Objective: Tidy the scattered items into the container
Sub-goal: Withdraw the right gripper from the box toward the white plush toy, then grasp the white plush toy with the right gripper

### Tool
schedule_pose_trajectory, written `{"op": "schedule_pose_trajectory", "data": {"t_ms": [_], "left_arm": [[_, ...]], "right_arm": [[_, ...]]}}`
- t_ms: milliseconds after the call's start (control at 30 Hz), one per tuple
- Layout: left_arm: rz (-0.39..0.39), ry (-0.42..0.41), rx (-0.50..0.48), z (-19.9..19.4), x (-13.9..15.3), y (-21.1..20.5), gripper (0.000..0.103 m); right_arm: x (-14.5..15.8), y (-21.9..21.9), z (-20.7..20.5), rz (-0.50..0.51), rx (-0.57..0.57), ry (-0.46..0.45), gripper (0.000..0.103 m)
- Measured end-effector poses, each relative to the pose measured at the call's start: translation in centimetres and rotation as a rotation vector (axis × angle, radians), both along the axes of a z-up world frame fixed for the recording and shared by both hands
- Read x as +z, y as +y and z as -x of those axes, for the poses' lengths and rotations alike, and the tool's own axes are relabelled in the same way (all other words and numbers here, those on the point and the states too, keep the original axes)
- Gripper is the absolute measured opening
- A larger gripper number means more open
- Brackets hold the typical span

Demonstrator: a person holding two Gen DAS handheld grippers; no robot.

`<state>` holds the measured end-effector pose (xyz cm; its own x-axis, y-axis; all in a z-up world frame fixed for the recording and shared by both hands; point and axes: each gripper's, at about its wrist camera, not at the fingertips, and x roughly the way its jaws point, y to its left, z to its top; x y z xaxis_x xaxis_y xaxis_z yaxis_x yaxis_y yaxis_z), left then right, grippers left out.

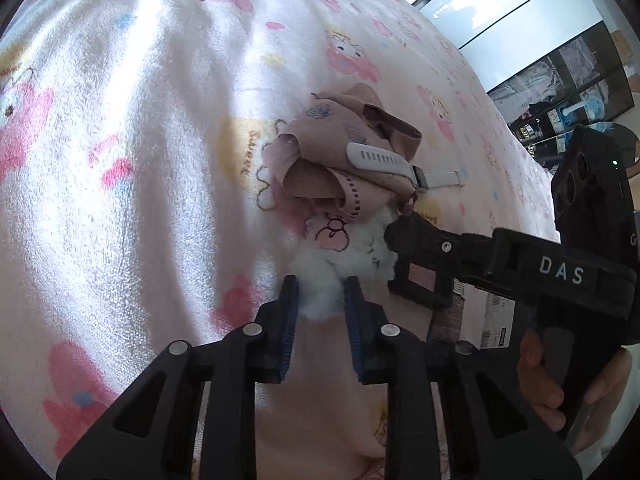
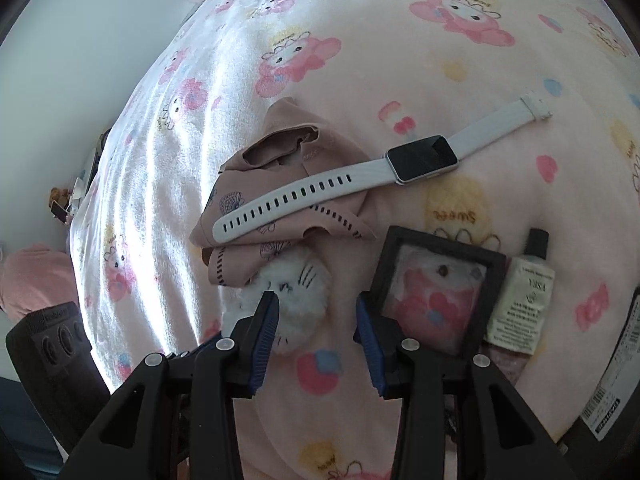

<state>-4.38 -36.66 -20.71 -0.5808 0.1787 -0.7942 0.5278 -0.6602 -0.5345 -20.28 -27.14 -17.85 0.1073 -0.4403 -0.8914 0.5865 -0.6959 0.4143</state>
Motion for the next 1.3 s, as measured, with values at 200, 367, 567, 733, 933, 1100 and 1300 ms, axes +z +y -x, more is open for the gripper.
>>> {"op": "schedule_pose_trajectory", "data": {"t_ms": [200,367,567,733,933,1100,1300], "left_arm": [[-0.036,0.019,-0.015,-1.0,0.2,-0.5,0.012],[-0.029,0.033,-0.035,-1.8,1.1,0.5,0.012],[-0.172,0.128,-0.009,-4.5,2.6,0.3,0.009],[-0.138,0.032,0.028,-2.9,0.9,-0.7,0.011],[-0.139,0.013,0.052,-1.1,-1.2,-0.6,0.020],[-0.093,0.025,0.075,-1.5,0.2,-0.2,0.012],[-0.115,0.102,0.084,-5.7,3.4,-0.7,0.006]], "right_arm": [[-1.9,-1.5,0.9,0.058,0.009,-0.085,0.042],[-1.0,-1.2,-1.7,0.057,0.096,-0.094,0.040],[3.1,1.3,-4.8,0.080,0.150,-0.048,0.038],[2.5,0.8,-1.7,-0.008,0.092,0.017,0.039],[-0.6,-0.3,1.3,0.050,0.052,-0.087,0.039],[-0.7,-0.6,1.5,0.093,0.054,-0.127,0.030],[3.0,1.6,-3.8,-0.023,0.216,0.094,0.029]]}}
